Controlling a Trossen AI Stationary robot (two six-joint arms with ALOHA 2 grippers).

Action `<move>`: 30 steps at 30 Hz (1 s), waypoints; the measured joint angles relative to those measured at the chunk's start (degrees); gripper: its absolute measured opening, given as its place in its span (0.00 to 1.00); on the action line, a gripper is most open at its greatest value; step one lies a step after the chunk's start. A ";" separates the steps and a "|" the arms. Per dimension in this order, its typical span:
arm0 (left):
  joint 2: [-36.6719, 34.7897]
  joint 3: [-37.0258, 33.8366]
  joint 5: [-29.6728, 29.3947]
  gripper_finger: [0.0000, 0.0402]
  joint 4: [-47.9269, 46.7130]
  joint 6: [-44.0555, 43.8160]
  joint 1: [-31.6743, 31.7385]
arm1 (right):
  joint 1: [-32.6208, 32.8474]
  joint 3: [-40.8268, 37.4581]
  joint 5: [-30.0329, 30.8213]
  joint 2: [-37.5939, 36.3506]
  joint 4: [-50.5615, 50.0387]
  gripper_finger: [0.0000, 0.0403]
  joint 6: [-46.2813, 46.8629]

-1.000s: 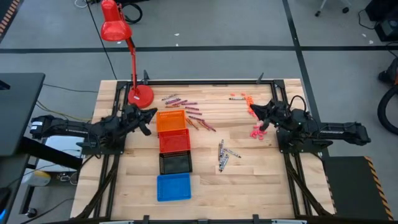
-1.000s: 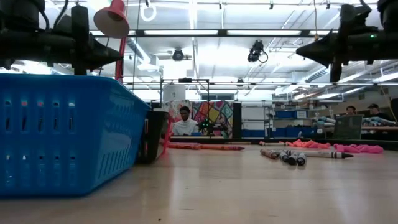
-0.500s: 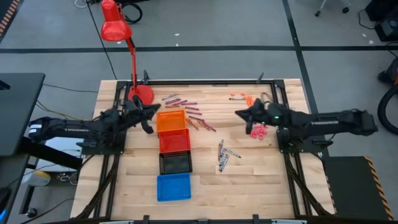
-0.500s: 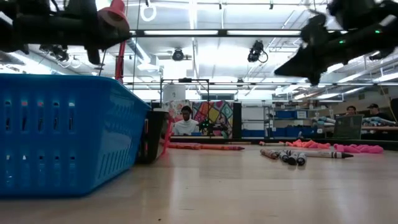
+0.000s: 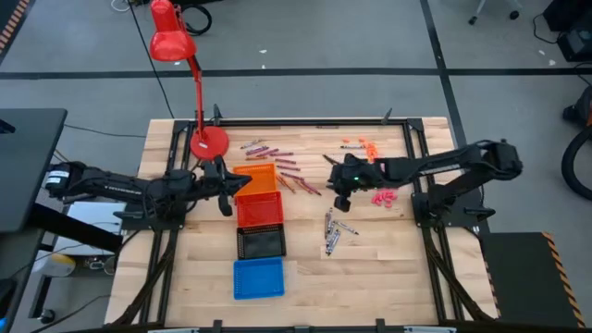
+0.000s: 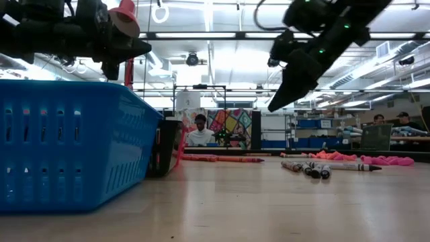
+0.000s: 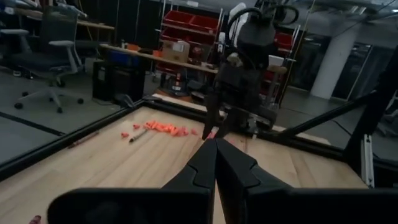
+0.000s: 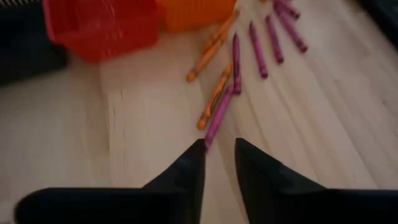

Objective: Sort crayons
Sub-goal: Put the black crayon into the black basket

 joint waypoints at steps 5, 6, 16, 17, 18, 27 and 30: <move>1.70 0.00 -0.36 0.10 -0.10 0.09 0.02 | 0.54 7.91 -0.07 6.72 -12.34 0.39 0.50; 1.99 0.00 -0.40 0.12 -0.16 0.09 0.02 | 0.93 9.17 -0.07 7.96 -14.80 0.41 0.52; 3.18 0.02 -1.01 0.18 -0.90 -0.26 0.02 | 8.09 18.43 -5.79 15.22 -30.50 0.42 4.52; 3.15 0.02 -1.03 0.18 -0.85 -0.38 0.02 | 9.01 19.09 -5.84 15.87 -32.52 0.41 6.16; 3.15 0.02 -1.07 0.18 -0.81 -0.39 0.02 | 10.05 19.47 -5.76 16.61 -34.12 0.41 7.60; 3.15 0.02 -1.27 0.18 -0.85 -1.03 0.17 | 17.25 19.55 -6.34 22.60 -35.67 0.41 16.98; 3.15 0.02 -1.29 0.18 -0.85 -1.66 0.17 | 17.50 19.57 -5.97 23.22 -35.72 0.41 19.43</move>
